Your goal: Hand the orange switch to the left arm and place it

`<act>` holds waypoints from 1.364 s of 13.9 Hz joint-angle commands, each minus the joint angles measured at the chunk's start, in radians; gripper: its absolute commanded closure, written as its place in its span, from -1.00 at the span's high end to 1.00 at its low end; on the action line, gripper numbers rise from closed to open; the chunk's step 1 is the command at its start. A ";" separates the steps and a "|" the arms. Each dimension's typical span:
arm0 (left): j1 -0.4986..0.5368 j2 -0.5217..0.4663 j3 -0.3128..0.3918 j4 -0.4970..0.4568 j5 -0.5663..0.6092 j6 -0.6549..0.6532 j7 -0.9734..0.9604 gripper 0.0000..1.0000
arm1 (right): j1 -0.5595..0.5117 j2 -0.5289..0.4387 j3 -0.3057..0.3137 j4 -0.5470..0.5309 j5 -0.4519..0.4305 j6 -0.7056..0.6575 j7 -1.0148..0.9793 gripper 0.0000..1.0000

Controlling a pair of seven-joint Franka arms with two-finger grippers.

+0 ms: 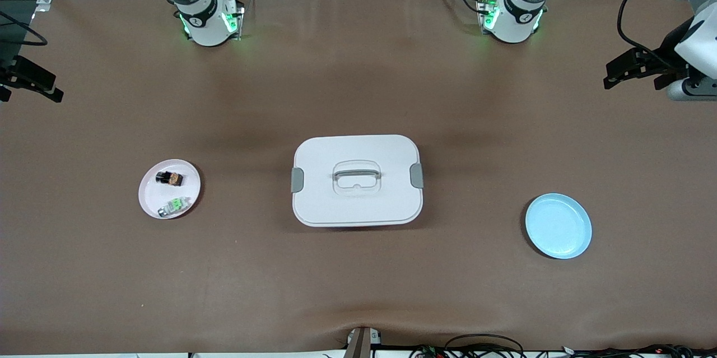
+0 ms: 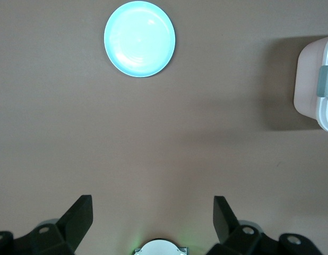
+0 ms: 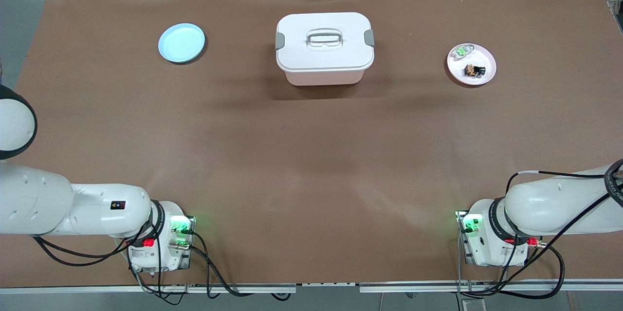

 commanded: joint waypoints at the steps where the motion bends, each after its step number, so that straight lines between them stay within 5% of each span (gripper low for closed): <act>1: 0.006 0.003 -0.006 0.008 0.021 -0.018 0.017 1.00 | -0.001 -0.020 0.002 -0.014 -0.010 0.006 0.016 1.00; 19: 0.006 0.003 -0.006 0.011 0.021 -0.018 0.003 1.00 | -0.012 0.005 -0.001 -0.013 -0.013 0.058 0.008 1.00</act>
